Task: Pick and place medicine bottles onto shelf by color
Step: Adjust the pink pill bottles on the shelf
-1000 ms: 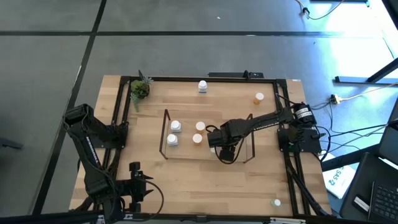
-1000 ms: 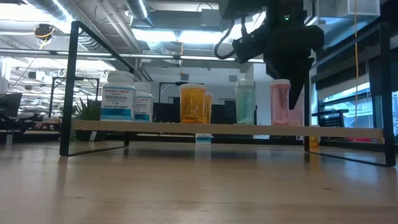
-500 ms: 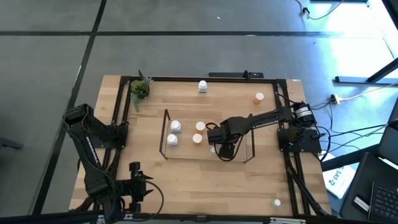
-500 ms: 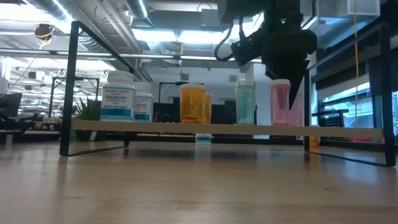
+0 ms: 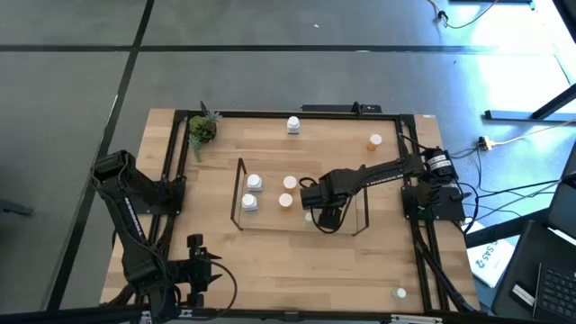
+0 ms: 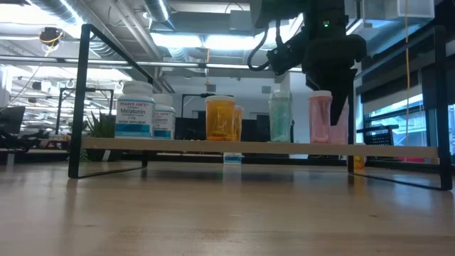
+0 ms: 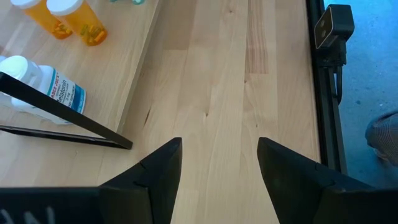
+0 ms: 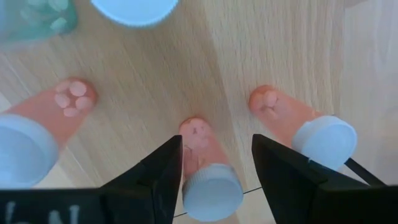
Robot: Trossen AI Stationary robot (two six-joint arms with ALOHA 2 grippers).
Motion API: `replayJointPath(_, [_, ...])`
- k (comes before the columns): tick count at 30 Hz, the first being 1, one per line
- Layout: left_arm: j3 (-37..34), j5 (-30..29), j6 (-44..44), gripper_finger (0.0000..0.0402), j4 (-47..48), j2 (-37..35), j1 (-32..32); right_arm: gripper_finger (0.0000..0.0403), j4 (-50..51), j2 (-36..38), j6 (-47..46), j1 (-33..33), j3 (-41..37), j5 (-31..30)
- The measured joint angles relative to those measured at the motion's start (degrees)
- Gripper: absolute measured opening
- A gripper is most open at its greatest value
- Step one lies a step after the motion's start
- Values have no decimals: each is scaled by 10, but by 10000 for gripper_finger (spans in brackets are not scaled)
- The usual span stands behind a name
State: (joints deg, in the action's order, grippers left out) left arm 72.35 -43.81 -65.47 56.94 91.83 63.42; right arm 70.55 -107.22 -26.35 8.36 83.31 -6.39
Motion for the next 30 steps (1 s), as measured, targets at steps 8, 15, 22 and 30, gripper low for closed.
replayJointPath(8, [0,0,0,203,0,0,0,196,-4,0,1,0,30,-1])
replayJointPath(15, [0,0,0,203,0,0,0,196,11,1,13,2,76,-1])
replayJointPath(22, [0,0,0,203,0,0,0,196,40,1,14,43,143,-66])
replayJointPath(30, [0,0,0,203,0,0,0,196,40,1,29,119,182,-90])
